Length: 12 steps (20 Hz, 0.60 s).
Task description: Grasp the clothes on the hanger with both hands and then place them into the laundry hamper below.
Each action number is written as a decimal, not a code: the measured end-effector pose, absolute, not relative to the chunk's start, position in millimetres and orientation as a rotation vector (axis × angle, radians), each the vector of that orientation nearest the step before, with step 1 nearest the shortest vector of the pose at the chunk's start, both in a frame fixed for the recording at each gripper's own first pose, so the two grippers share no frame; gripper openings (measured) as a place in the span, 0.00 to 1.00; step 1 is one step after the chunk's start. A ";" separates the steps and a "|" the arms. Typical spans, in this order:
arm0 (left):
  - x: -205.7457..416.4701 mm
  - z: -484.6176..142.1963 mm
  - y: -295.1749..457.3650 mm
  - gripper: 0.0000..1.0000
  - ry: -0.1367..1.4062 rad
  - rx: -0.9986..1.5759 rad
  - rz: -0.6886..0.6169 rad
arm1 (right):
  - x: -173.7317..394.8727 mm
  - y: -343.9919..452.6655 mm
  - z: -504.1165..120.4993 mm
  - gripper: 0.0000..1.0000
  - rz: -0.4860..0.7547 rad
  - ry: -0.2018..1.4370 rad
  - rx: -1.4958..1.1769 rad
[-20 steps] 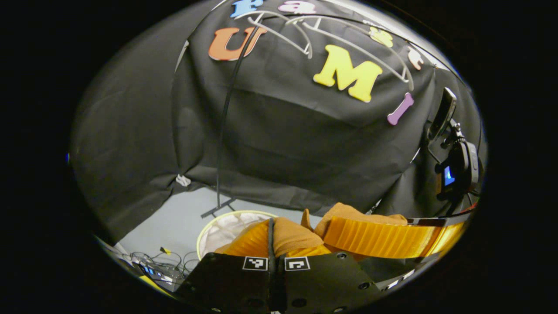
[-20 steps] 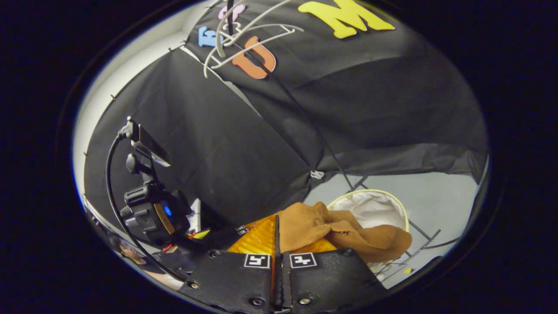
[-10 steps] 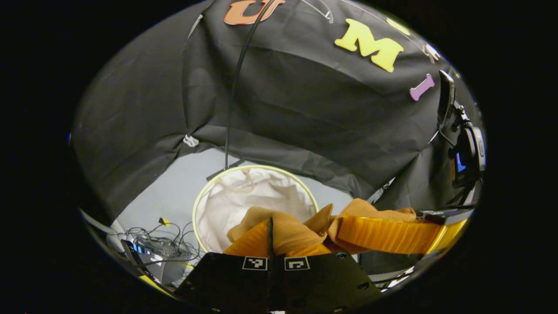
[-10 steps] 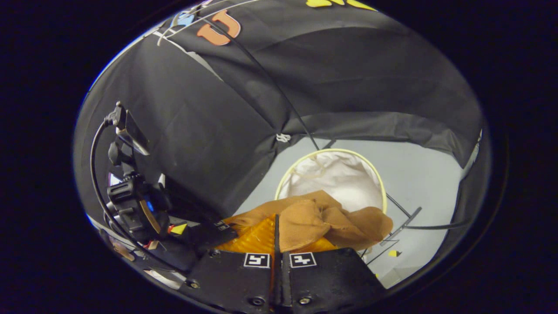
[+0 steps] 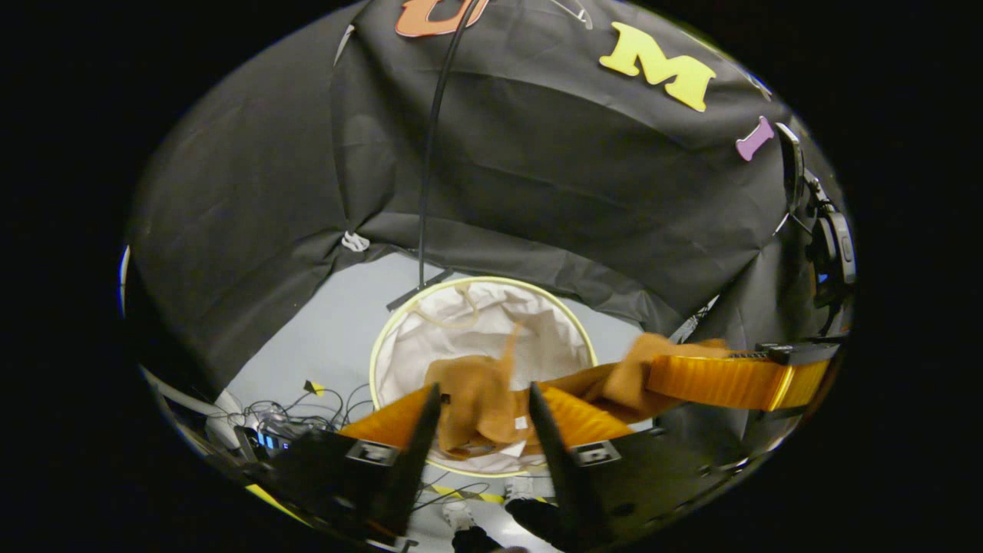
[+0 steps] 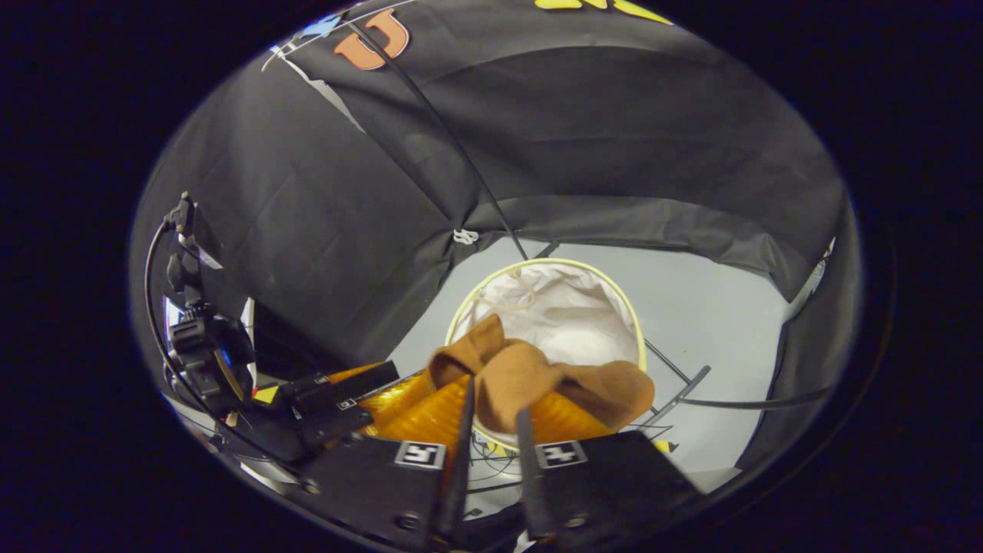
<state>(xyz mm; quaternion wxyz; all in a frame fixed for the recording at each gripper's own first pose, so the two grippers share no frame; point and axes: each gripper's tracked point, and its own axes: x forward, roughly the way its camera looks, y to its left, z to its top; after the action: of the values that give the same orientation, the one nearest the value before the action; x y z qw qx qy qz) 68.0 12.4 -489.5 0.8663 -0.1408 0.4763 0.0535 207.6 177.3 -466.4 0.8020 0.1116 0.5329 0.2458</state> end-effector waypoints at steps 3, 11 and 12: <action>62.5 -488.8 18.7 0.89 0.999 -0.255 0.118 | 219.5 170.5 -464.4 0.68 0.474 1.098 0.222; 61.7 -456.9 28.3 0.89 0.937 -0.182 0.112 | 218.7 157.7 -443.5 0.96 0.424 1.017 0.150; 60.8 -450.2 29.0 0.89 0.924 -0.162 0.103 | 215.2 160.8 -434.3 0.95 0.428 1.010 0.168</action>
<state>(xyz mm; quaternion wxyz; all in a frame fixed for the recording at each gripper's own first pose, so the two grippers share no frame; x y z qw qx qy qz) 60.8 29.0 -450.2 0.8906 -0.0781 0.4452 0.0497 215.2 160.8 -434.3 0.8500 0.0799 0.4794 0.2031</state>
